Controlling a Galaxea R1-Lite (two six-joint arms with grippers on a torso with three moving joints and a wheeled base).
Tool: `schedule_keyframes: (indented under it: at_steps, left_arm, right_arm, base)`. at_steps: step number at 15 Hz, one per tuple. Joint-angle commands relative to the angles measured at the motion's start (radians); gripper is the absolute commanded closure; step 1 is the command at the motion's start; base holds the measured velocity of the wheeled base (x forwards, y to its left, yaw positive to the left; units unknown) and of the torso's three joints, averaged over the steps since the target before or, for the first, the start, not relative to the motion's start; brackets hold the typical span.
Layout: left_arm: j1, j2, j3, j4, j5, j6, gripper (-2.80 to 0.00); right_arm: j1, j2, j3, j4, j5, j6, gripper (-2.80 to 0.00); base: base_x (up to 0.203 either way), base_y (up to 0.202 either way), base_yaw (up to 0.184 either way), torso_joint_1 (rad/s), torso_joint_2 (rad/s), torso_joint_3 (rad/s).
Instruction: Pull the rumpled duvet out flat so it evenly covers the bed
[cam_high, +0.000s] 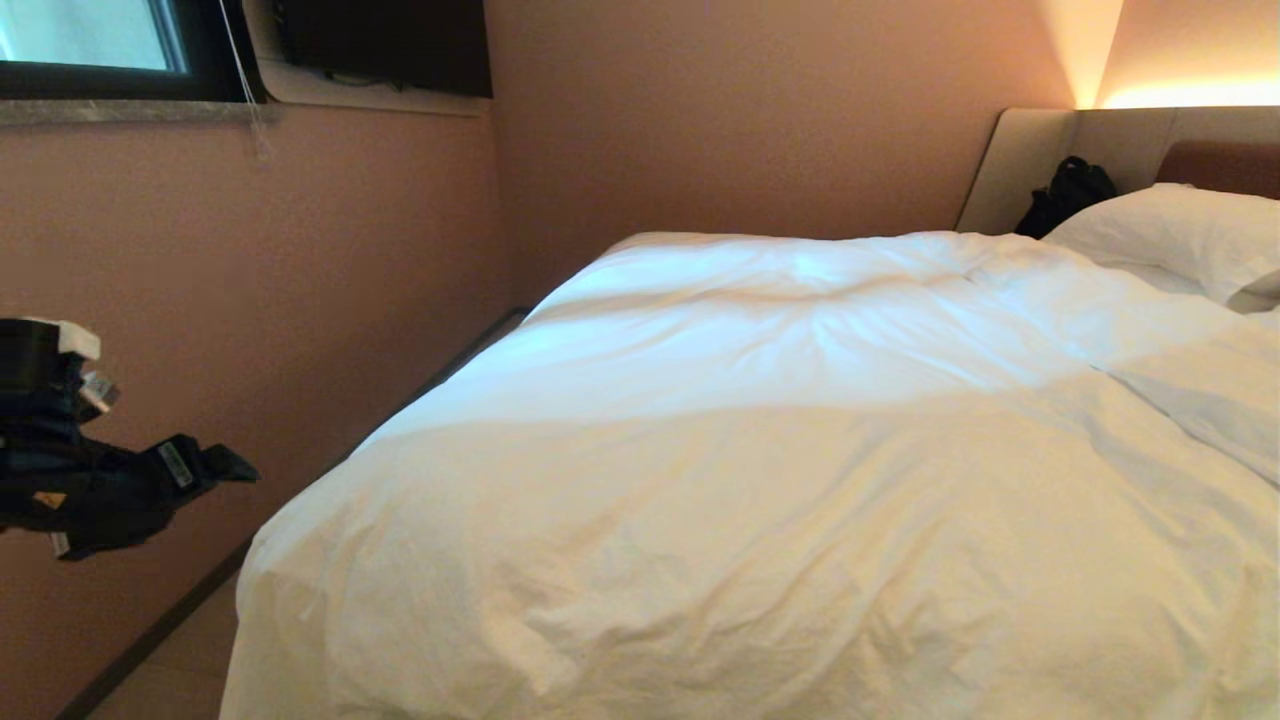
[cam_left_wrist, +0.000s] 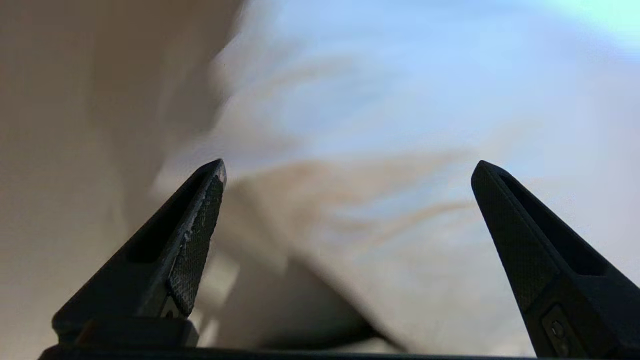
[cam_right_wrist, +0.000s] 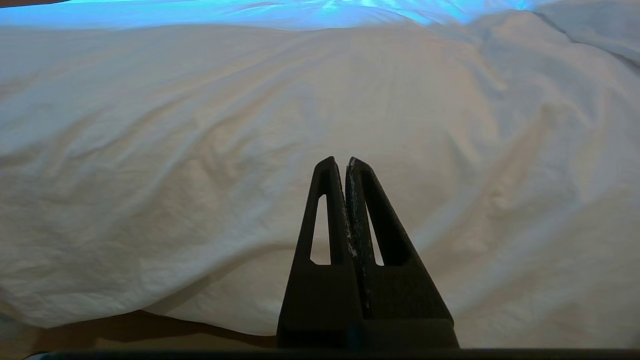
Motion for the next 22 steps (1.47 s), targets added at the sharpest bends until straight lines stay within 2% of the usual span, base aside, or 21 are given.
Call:
schedule_keyframes:
  at_steps: [1,2,4,5,7,8,11,14,15,18,21,22]
  left_arm:
    - [-0.103,-0.066,0.047,-0.101,0.011,-0.002,-2.80]
    - [-0.140,-0.078,0.050,-0.108,0.020,-0.001,0.00]
    - [-0.185,-0.090,0.059,-0.124,0.072,-0.001,0.00]
    - [-0.229,-0.091,0.079,-0.188,0.144,0.000,0.00]
    - [-0.288,-0.085,0.145,-0.386,0.271,0.013,0.00]
    - [-0.312,-0.082,0.188,-0.519,0.317,0.039,0.00]
    - [-0.370,-0.063,0.298,-0.901,0.392,0.137,0.00]
    - [-0.395,-0.009,0.343,-1.282,0.449,0.247,0.00]
    - [-0.416,-0.006,0.353,-1.321,0.460,0.287,0.00]
    - [-0.488,-0.042,0.349,-1.308,0.467,0.292,0.00]
    - [-0.592,-0.098,0.319,-1.216,0.497,0.288,0.00]
    - [-0.631,-0.123,0.300,-1.155,0.508,0.285,0.00]
  right_arm:
    - [0.000,0.001,0.000,0.000,0.000,-0.001,0.00]
    - [0.000,0.001,0.000,0.000,0.000,-0.001,0.00]
    - [0.000,0.001,0.000,0.000,0.000,-0.001,0.00]
    - [0.000,0.001,0.000,0.000,0.000,-0.001,0.00]
    - [0.000,0.001,0.000,0.000,0.000,-0.001,0.00]
    - [0.000,0.001,0.000,0.000,0.000,-0.001,0.00]
    - [0.000,0.001,0.000,0.000,0.000,-0.001,0.00]
    - [0.000,0.001,0.000,0.000,0.000,-0.001,0.00]
    - [-0.001,0.001,0.000,0.000,0.000,-0.001,0.00]
    - [0.000,0.001,0.000,0.000,0.000,-0.001,0.00]
    - [0.000,0.001,0.000,0.000,0.000,-0.001,0.00]
    - [0.000,0.001,0.000,0.000,0.000,-0.001,0.00]
  base:
    - [0.000,0.000,0.000,0.000,0.00,0.000]
    - [0.000,0.000,0.000,0.000,0.00,0.000]
    - [0.000,0.000,0.000,0.000,0.00,0.000]
    - [0.000,0.000,0.000,0.000,0.00,0.000]
    - [0.000,0.000,0.000,0.000,0.00,0.000]
    - [0.000,0.000,0.000,0.000,0.00,0.000]
    - [0.000,0.000,0.000,0.000,0.00,0.000]
    - [0.000,0.000,0.000,0.000,0.00,0.000]
    - [0.000,0.000,0.000,0.000,0.00,0.000]
    - [0.000,0.000,0.000,0.000,0.00,0.000]
    - [0.000,0.000,0.000,0.000,0.00,0.000]
    - [0.000,0.000,0.000,0.000,0.00,0.000]
